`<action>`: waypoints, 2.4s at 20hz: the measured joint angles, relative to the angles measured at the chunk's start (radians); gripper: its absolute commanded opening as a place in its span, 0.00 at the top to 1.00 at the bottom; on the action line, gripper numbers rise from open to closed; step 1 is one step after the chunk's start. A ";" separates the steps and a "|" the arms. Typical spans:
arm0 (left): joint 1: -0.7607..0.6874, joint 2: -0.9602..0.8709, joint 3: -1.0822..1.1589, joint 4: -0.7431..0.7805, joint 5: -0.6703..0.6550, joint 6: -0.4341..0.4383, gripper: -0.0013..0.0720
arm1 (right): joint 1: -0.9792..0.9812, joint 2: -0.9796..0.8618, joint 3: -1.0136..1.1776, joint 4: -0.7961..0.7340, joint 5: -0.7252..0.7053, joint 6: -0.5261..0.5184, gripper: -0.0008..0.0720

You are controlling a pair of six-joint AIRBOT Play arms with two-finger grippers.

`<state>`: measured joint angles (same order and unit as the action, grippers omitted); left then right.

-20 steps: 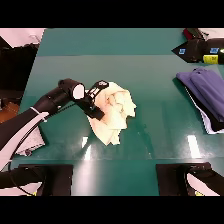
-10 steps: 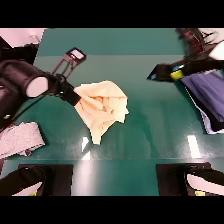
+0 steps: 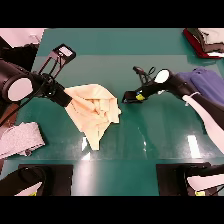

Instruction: Fold the shirts.

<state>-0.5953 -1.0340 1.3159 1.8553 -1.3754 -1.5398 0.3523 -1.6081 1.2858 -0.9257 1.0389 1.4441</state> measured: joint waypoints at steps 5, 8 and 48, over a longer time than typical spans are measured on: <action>0.000 0.002 0.000 0.000 -0.006 -0.004 0.95 | 0.055 -0.111 0.069 0.085 -0.035 -0.024 0.38; 0.000 0.002 0.000 0.000 -0.017 -0.005 0.95 | 0.068 -0.169 0.115 0.104 -0.033 -0.026 0.38; 0.002 0.081 0.646 0.048 0.153 0.087 0.95 | -0.522 0.515 0.708 -0.166 0.362 0.118 0.97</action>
<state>-0.5934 -0.9531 1.9617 1.9038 -1.2224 -1.4525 -0.1699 -1.0935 1.9938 -1.0920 1.4006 1.5620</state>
